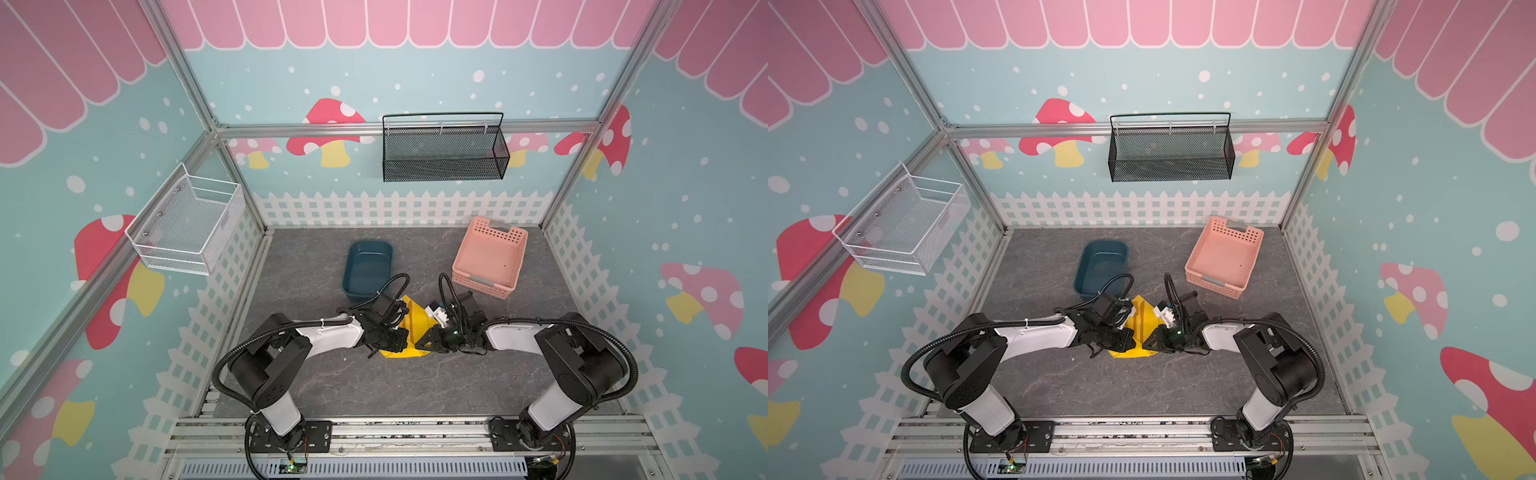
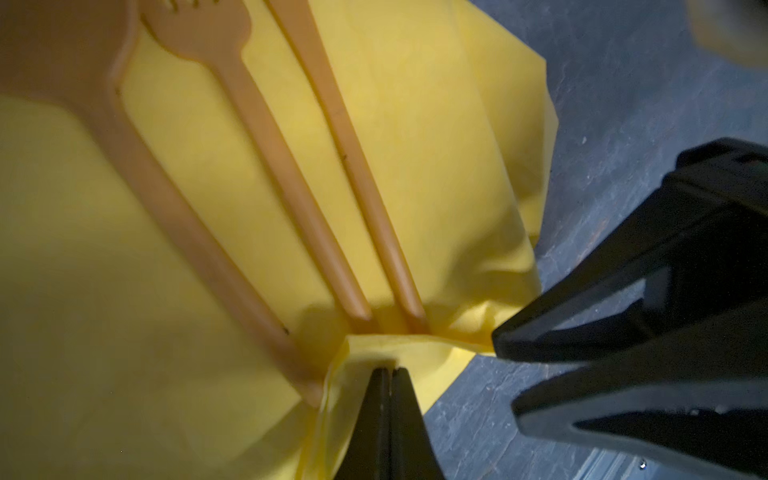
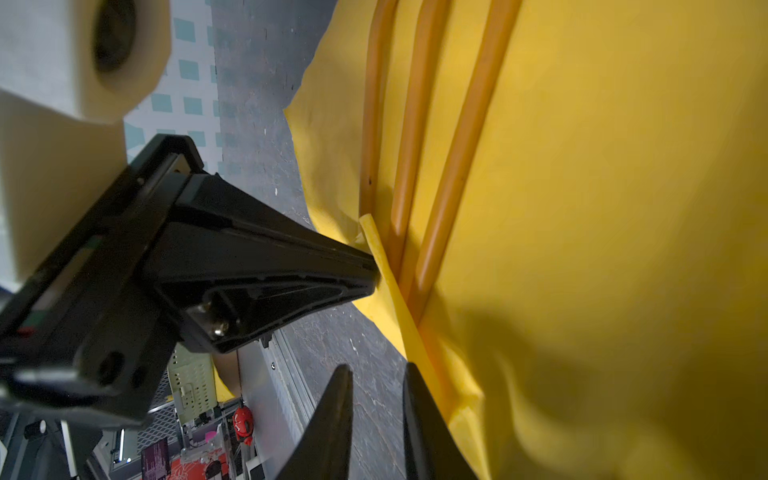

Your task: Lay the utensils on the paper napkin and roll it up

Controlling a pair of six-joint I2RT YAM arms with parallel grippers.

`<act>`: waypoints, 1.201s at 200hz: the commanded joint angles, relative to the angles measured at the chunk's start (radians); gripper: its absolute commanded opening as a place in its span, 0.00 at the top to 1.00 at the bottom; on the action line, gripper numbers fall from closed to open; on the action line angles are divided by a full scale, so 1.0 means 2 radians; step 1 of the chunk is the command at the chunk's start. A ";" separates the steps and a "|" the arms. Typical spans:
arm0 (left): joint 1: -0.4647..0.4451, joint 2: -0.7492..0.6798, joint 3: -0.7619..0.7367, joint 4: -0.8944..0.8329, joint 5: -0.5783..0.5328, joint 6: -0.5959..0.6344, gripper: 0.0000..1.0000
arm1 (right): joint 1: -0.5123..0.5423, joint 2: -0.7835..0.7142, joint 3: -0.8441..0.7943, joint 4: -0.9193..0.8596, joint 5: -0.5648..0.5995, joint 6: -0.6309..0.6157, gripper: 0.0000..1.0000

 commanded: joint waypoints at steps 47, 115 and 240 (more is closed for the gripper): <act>0.001 -0.002 0.004 0.005 0.004 0.003 0.99 | 0.009 0.038 0.047 -0.047 0.034 -0.047 0.77; 0.001 0.000 0.005 0.005 0.005 0.002 0.99 | 0.010 0.046 0.046 -0.052 0.034 -0.058 0.80; 0.001 -0.003 0.004 0.006 0.006 0.002 0.99 | 0.014 0.041 0.042 -0.049 0.041 -0.053 0.93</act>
